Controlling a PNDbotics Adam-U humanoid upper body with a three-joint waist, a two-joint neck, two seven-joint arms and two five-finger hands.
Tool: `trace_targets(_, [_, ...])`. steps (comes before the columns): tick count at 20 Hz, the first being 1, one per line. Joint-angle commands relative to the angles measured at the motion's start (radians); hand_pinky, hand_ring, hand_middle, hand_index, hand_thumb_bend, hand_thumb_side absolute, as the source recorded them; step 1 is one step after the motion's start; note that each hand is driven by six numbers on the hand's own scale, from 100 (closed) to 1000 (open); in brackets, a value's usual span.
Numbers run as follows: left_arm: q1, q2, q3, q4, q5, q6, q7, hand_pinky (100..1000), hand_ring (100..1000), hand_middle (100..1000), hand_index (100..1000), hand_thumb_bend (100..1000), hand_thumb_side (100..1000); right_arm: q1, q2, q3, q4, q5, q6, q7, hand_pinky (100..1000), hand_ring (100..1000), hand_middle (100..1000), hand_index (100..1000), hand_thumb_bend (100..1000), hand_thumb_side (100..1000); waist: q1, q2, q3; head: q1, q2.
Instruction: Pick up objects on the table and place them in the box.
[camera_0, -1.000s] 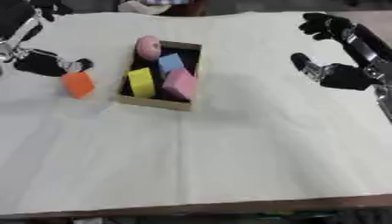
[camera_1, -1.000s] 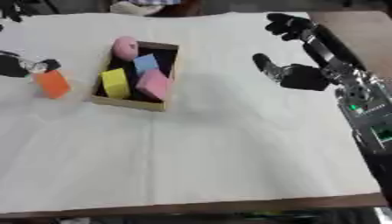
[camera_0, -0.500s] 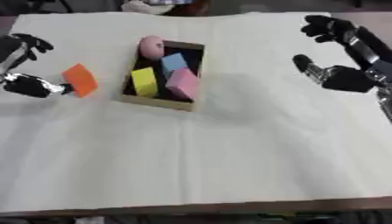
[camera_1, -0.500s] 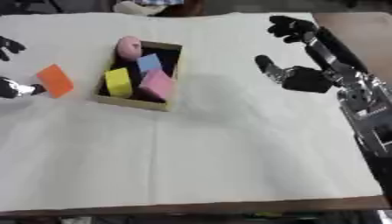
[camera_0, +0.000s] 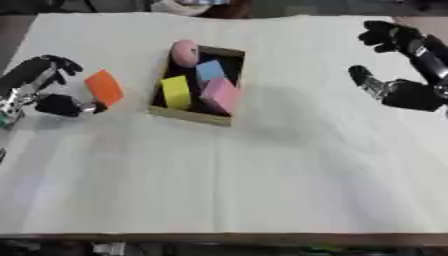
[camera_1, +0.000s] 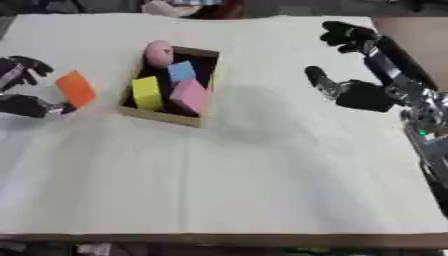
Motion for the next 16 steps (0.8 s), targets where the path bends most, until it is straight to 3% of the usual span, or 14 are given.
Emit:
trace_targets(1, [-0.025,0.005,0.002,0.014,0.02,0.002,0.022,733,674,711,825,708,486,-0.011,-0.015,-0.013,-0.009,-0.006,-0.001,-0.002,840,857,812,954,299,590,0.001,-0.028,0.0,0.002,0.005])
trace_targets(8, [-0.051,-0.022,-0.004,0.059,0.047,0.012,0.063,732,673,711,824,713,492,-0.013,-0.013,-0.013,-0.009,-0.009,-0.001,-0.001,840,857,811,953,295,591,-0.002,-0.021,-0.003,-0.001,0.005])
trace_targets(16, [-0.087,-0.05,-0.012,0.118,-0.007,0.049,0.113,719,656,693,811,669,472,-0.013,-0.011,-0.011,-0.008,-0.011,-0.001,0.001,840,857,811,954,290,592,-0.003,-0.019,-0.008,-0.004,0.005])
